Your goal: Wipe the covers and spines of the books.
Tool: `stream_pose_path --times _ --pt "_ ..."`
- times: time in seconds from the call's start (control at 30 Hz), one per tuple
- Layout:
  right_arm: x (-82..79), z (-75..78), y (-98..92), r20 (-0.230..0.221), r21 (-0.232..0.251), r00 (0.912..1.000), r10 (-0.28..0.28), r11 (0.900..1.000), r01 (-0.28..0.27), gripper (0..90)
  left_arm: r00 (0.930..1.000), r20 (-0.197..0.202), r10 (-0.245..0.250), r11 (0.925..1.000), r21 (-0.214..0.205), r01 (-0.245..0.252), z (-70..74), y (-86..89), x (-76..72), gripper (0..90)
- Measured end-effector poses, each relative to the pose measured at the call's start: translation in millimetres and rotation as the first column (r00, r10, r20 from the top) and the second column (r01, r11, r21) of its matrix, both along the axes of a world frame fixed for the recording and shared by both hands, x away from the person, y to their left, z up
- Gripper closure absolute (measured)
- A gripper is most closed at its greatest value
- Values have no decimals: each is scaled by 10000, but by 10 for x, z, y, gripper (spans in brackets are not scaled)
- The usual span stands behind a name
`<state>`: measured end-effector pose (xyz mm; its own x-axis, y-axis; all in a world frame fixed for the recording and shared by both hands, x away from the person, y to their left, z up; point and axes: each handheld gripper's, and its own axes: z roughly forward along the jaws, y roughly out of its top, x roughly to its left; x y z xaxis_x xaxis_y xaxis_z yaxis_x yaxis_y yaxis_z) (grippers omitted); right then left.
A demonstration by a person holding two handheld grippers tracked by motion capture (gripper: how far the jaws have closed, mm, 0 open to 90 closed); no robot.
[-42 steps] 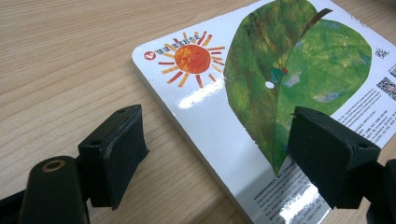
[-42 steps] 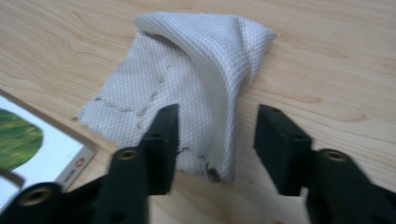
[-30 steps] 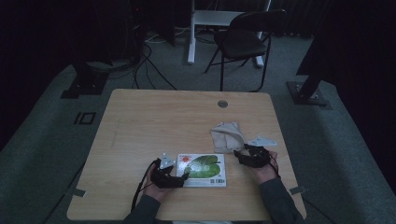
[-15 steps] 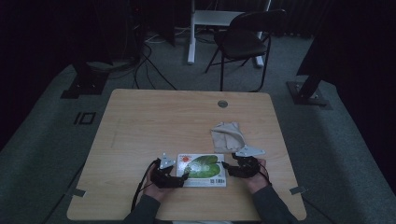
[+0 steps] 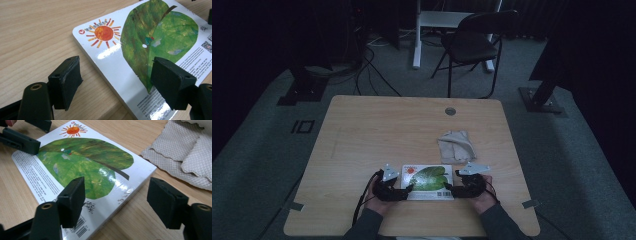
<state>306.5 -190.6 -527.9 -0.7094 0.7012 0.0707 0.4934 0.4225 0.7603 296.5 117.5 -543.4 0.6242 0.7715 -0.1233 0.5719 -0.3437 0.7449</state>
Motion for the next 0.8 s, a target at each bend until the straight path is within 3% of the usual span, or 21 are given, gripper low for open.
stream_pose_path --times 0.43,0.57,0.8 --pt "-57 -42 21 -249 22 9996 158 9999 -158 231 9995 303 25 9998 -221 -18 106 47 139 244" --pt "-88 -80 60 -355 -211 9989 306 9993 -313 214 9995 260 -150 9993 -346 159 96 42 208 244" --pt "-139 -102 82 -381 -135 9985 392 9991 -397 202 9990 152 -411 9986 -325 415 82 6 333 243"
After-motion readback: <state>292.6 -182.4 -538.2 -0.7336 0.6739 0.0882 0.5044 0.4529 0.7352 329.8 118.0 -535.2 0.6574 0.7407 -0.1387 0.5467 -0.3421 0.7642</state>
